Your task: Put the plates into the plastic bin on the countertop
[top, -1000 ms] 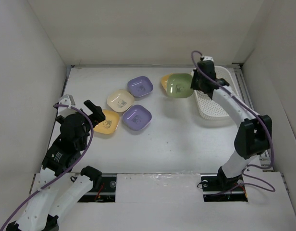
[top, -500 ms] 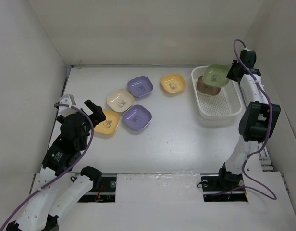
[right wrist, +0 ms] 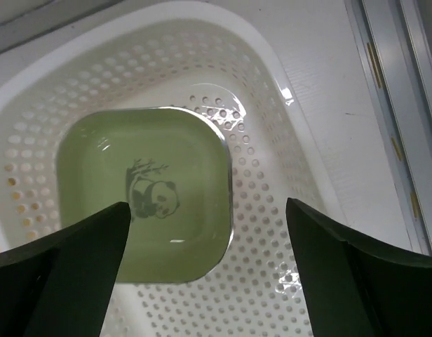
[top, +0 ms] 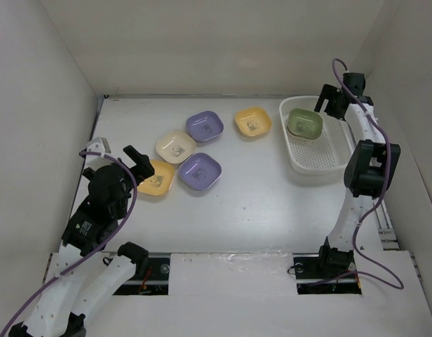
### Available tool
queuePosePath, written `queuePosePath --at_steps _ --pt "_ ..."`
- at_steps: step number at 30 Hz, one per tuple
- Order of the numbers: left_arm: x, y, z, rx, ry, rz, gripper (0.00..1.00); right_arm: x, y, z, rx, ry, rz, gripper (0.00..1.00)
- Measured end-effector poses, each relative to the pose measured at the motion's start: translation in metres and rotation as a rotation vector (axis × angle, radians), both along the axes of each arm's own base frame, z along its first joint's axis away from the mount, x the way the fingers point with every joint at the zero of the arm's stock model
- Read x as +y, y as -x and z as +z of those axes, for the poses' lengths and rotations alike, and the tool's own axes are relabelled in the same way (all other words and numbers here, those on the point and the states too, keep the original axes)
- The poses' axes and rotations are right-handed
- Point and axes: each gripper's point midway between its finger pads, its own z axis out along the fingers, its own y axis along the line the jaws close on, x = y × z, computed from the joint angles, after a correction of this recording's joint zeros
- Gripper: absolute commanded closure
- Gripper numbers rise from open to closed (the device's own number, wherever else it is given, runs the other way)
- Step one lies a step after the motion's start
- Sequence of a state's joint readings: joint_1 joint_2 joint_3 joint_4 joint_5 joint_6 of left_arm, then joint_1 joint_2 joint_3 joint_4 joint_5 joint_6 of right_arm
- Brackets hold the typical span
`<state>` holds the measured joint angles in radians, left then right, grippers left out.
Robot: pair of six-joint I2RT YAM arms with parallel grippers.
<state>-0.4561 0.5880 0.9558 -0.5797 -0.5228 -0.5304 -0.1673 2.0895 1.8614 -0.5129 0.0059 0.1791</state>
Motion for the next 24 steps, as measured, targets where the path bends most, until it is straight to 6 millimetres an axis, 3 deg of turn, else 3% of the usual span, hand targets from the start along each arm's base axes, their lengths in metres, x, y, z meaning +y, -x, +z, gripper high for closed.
queuePosePath --at_steps 3,6,7,9,11,12,14,16,19,22,24 --pt "-0.001 -0.001 -0.001 0.006 -0.003 0.000 0.00 0.016 0.006 0.028 -0.050 0.013 0.024 0.00" --pt "-0.002 -0.004 -0.004 0.020 -0.010 0.000 0.00 0.067 0.024 0.075 -0.129 0.040 0.108 0.00" --pt "-0.002 -0.005 -0.006 0.028 -0.014 0.003 0.00 0.096 0.031 0.095 -0.170 0.053 0.162 0.00" --pt "-0.003 -0.011 -0.013 0.057 -0.031 0.014 0.00 0.175 0.050 0.130 -0.272 0.056 0.318 0.01" --pt "-0.003 -0.019 -0.025 0.108 -0.059 0.034 0.00 0.260 0.081 0.146 -0.344 0.036 0.507 0.03" --pt "-0.004 -0.025 -0.034 0.143 -0.076 0.044 0.00 0.298 0.099 0.143 -0.353 0.022 0.599 0.05" --pt "-0.001 -0.036 -0.052 0.219 -0.110 0.074 0.00 0.355 0.132 0.119 -0.317 0.004 0.753 0.07" --pt "0.006 -0.047 -0.071 0.298 -0.136 0.112 0.00 0.383 0.149 0.077 -0.231 0.004 0.833 0.09" --pt "0.023 -0.053 -0.092 0.387 -0.141 0.168 0.00 0.393 0.153 0.005 -0.078 0.036 0.860 0.12" --pt "0.039 -0.053 -0.089 0.377 -0.116 0.222 0.00 0.396 0.158 -0.055 0.052 0.068 0.875 0.13" --pt "0.042 -0.052 -0.085 0.359 -0.106 0.229 0.00 0.398 0.162 -0.081 0.107 0.082 0.888 0.17"
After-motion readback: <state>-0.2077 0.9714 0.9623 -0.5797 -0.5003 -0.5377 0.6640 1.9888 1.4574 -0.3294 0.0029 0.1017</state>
